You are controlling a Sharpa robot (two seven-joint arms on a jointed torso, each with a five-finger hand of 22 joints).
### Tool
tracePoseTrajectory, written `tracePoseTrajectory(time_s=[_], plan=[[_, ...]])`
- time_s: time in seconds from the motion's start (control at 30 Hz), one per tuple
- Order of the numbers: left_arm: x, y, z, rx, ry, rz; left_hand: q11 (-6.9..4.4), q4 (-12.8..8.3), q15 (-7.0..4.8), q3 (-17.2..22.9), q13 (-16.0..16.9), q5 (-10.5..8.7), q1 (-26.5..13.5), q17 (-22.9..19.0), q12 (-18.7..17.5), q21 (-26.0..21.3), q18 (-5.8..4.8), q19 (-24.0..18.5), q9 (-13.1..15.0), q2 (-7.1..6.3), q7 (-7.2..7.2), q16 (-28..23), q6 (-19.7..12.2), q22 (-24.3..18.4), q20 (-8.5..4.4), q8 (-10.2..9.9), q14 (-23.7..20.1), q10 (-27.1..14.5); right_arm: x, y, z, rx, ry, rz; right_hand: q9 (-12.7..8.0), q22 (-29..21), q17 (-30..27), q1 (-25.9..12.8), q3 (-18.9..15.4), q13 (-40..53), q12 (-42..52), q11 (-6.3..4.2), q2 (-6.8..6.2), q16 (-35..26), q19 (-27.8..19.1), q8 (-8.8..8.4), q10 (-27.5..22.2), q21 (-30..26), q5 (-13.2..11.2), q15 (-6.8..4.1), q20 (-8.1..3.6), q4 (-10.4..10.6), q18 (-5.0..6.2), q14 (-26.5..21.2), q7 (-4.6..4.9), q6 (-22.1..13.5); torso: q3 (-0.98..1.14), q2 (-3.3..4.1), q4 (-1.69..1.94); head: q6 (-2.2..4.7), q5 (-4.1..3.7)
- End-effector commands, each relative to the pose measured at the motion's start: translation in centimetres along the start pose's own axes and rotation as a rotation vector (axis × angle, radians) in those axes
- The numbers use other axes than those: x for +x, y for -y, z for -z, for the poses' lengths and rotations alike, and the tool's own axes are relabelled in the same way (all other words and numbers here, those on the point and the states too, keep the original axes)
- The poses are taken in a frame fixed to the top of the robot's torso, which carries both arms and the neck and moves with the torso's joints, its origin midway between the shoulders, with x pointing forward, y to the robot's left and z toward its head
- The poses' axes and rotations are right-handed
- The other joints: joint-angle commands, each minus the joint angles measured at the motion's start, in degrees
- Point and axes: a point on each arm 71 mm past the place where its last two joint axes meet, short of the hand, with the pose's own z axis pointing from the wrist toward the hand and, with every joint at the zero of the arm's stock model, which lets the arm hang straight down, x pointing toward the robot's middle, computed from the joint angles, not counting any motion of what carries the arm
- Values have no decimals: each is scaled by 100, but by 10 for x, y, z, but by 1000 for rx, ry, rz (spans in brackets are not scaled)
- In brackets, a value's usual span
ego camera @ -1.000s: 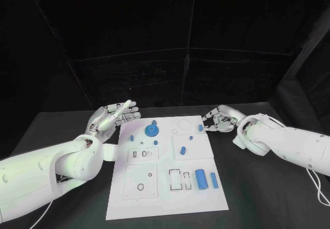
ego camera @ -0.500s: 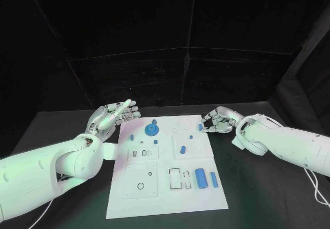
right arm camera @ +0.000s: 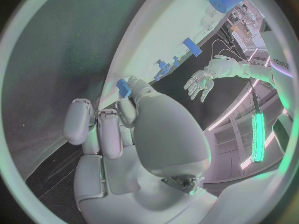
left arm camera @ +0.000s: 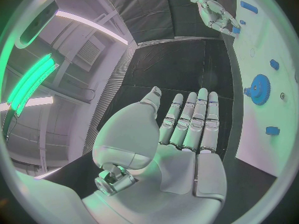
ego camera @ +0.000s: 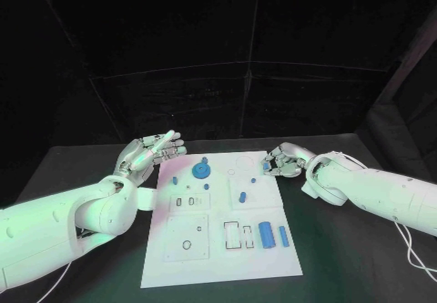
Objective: Assemble the parts on the task board
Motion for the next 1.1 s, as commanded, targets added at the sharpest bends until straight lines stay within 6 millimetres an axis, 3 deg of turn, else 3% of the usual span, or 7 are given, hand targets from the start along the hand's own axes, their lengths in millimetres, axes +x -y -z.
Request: tracePoseTrajectory(time_s=[0.03,0.2,0.53,0.77,0.93,1.1], plan=[[2,1,-1,5,-14,3,-1,-22,2,2,2,-19,-29,-4,36,-22,71,13,7,10,346,-34,-9,-5,-3,-18,44,0,2,-1,-1,0,-11,17,8,21,354,16,42,27,62,3,119,36,27,38,56,8,-61,-57,-47,-34,-28,366,-4,100,4,-2,0,0,22],[1,1,-1,4,-14,3,-1,-22,2,2,2,-19,-29,-4,36,-22,71,13,7,10,346,-34,-9,-5,-3,-18,44,0,2,0,-2,4,-4,20,24,71,379,32,141,78,125,-33,208,47,59,119,93,30,-107,-84,-66,-74,-37,372,-52,308,2,-1,5,-13,18],[1,1,-1,2,-11,1,-1,-22,2,2,2,-19,-29,-4,36,-22,71,13,7,10,346,-34,-9,-5,-3,-18,44,0,0,2,-2,10,14,25,24,99,400,23,187,100,150,-63,201,57,77,151,109,43,-112,-109,-88,-112,-42,377,-88,415,4,-1,-6,-12,21],[0,1,-1,1,-9,0,-1,-22,2,2,2,-19,-29,-4,36,-22,71,13,7,10,346,-34,-9,-5,-3,-18,44,0,-3,-4,-1,-16,75,4,35,146,437,6,307,156,218,-119,289,75,107,230,167,63,-113,-155,-128,-150,-50,385,-158,617,8,-7,-8,-14,27],[-1,1,0,0,-9,1,-5,-25,0,5,2,-19,-30,-4,41,-29,73,22,8,13,340,-36,-5,-3,-3,-15,50,3,-4,-13,4,-21,123,-27,37,194,454,16,408,140,195,-163,359,81,140,268,183,85,-67,-193,-164,-198,-59,389,-204,721,-8,-10,-15,24,30],[-1,2,1,0,-9,1,-5,-27,-1,6,2,-19,-29,-4,42,-30,74,24,8,12,339,-37,-4,-3,-3,-15,51,3,0,-35,9,-48,137,-7,15,199,443,-37,458,115,157,-157,390,72,143,232,178,87,-100,-197,-177,-196,-62,386,-193,684,-26,-30,-8,7,28]])
